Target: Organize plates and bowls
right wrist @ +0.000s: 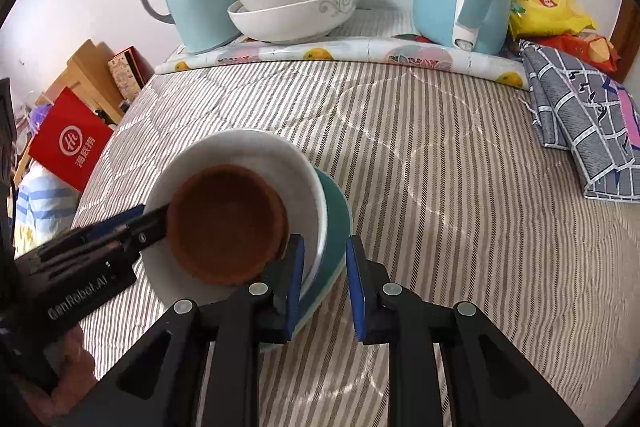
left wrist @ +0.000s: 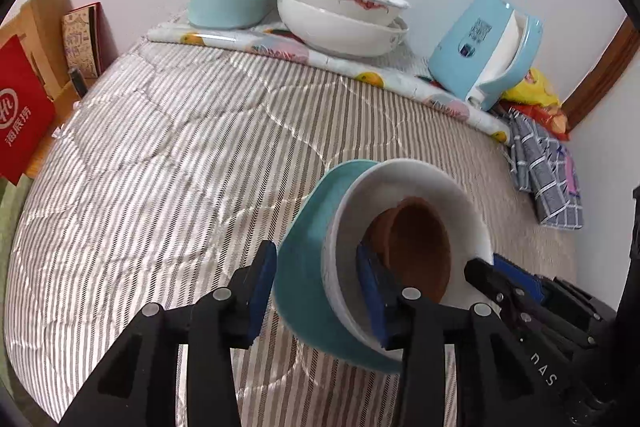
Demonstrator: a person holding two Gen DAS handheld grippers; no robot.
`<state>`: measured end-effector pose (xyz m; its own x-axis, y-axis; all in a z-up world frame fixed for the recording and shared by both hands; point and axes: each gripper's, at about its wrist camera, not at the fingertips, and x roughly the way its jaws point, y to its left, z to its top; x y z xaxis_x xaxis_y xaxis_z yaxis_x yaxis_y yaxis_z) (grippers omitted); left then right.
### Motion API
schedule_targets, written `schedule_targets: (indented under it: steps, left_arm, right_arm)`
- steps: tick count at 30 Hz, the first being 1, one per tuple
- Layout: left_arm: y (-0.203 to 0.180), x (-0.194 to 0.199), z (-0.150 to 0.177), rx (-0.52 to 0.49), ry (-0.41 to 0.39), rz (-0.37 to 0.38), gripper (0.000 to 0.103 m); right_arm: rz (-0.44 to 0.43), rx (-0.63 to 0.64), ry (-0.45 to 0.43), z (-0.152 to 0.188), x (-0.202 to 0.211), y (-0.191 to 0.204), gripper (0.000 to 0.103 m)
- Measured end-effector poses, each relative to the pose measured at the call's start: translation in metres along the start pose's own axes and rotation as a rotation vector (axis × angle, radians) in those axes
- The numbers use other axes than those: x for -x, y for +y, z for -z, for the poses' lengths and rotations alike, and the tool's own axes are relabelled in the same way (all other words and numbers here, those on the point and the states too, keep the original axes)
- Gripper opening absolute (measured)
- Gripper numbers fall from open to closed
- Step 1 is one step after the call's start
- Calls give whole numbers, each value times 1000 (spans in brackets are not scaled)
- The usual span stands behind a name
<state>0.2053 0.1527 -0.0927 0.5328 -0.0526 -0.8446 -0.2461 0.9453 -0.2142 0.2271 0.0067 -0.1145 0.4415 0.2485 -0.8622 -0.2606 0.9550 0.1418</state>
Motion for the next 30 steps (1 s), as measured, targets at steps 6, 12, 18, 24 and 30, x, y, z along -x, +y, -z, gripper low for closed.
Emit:
schedule_targets:
  steps: [6, 12, 18, 24, 30]
  left_arm:
    - [-1, 29, 10, 0, -44, 31, 46]
    - [-21, 60, 27, -42, -88, 57, 51]
    - [-48, 96, 51, -114, -148, 43, 63]
    - [-68, 127, 75, -153, -205, 44, 68]
    - [-84, 154, 100, -179, -261, 49, 80]
  right_arm:
    - [27, -4, -54, 12, 33, -7, 31]
    - [103, -19, -135, 32, 80, -17, 50]
    - [138, -69, -204, 59, 123, -32, 57]
    - [162, -110, -250, 86, 159, -41, 58]
    - [187, -140, -302, 117, 191, -48, 81]
